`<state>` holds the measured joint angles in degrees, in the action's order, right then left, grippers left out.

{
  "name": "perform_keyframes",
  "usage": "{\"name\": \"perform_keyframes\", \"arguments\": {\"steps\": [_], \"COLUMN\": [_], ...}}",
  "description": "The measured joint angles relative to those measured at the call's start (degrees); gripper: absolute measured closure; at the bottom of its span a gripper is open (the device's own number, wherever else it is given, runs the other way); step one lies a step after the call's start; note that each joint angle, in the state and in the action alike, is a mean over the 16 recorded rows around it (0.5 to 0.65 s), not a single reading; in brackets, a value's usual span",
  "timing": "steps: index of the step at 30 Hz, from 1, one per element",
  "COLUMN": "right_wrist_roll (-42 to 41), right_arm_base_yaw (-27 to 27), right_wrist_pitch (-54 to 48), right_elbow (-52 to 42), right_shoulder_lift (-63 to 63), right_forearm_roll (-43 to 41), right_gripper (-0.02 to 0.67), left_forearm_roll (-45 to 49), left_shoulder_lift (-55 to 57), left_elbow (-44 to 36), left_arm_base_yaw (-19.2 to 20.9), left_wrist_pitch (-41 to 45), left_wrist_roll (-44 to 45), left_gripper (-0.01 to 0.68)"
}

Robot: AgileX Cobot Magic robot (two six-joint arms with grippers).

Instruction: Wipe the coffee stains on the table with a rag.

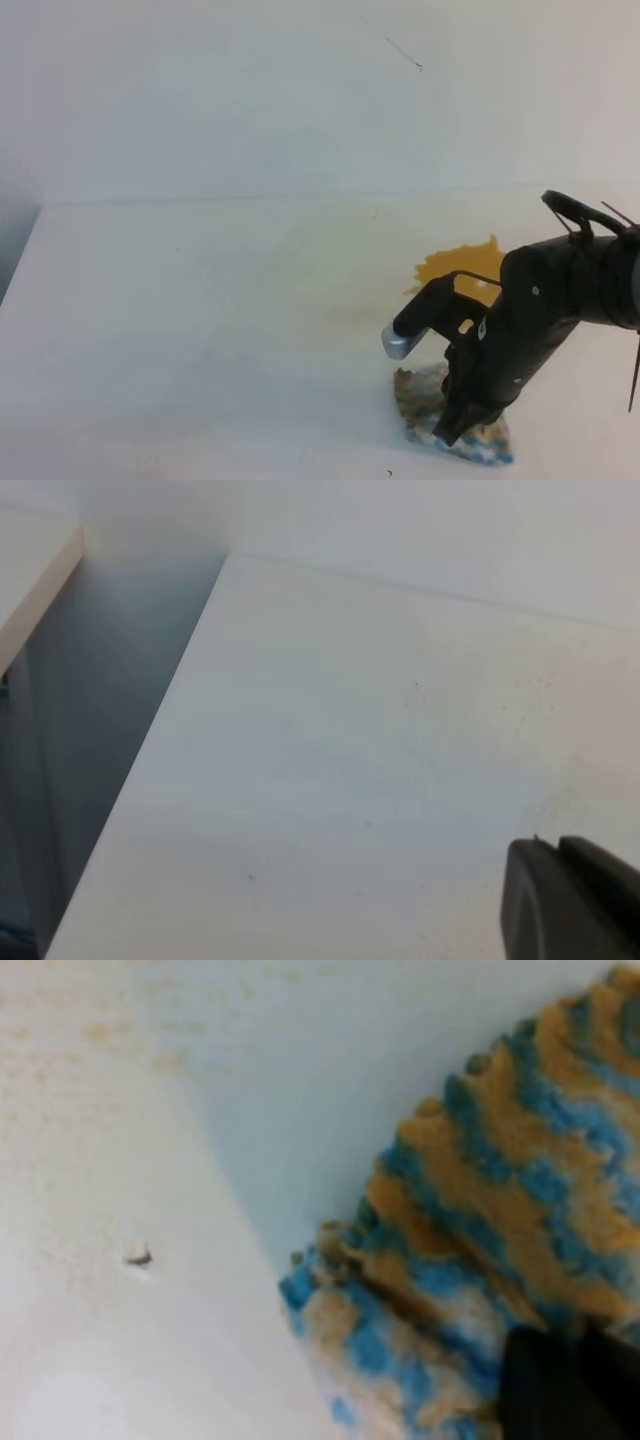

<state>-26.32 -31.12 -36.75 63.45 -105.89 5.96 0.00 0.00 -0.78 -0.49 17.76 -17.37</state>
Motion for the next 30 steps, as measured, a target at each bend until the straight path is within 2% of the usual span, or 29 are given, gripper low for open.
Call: {"name": "perform_keyframes", "arguments": {"steps": [6, 14, 22, 30], "right_wrist_roll": [7.5, 15.8, 19.2, 21.0], "right_arm_base_yaw": [2.2, 10.5, 18.4, 20.4], "right_wrist_pitch": [-0.9, -3.1, -4.1, -5.7], "right_elbow": [3.7, 11.7, 19.2, 28.4], "right_shoulder_lift": [3.0, 1.8, -6.0, -14.9], "right_forearm_roll": [-10.1, -20.3, -18.8, -14.6], "right_gripper": [0.647, 0.647, 0.649, 0.649], "left_forearm_roll": [0.0, 0.0, 0.0, 0.0], "left_shoulder_lift": [-0.3, -0.3, 0.0, 0.0], "left_elbow": [-0.3, -0.3, -0.2, 0.0], "left_arm_base_yaw": [0.0, 0.0, 0.0, 0.0], "left_wrist_pitch": [0.0, 0.0, -0.1, -0.1], "left_wrist_roll": [0.0, 0.0, 0.0, 0.0], "left_gripper": [0.672, 0.672, 0.672, 0.672]}}
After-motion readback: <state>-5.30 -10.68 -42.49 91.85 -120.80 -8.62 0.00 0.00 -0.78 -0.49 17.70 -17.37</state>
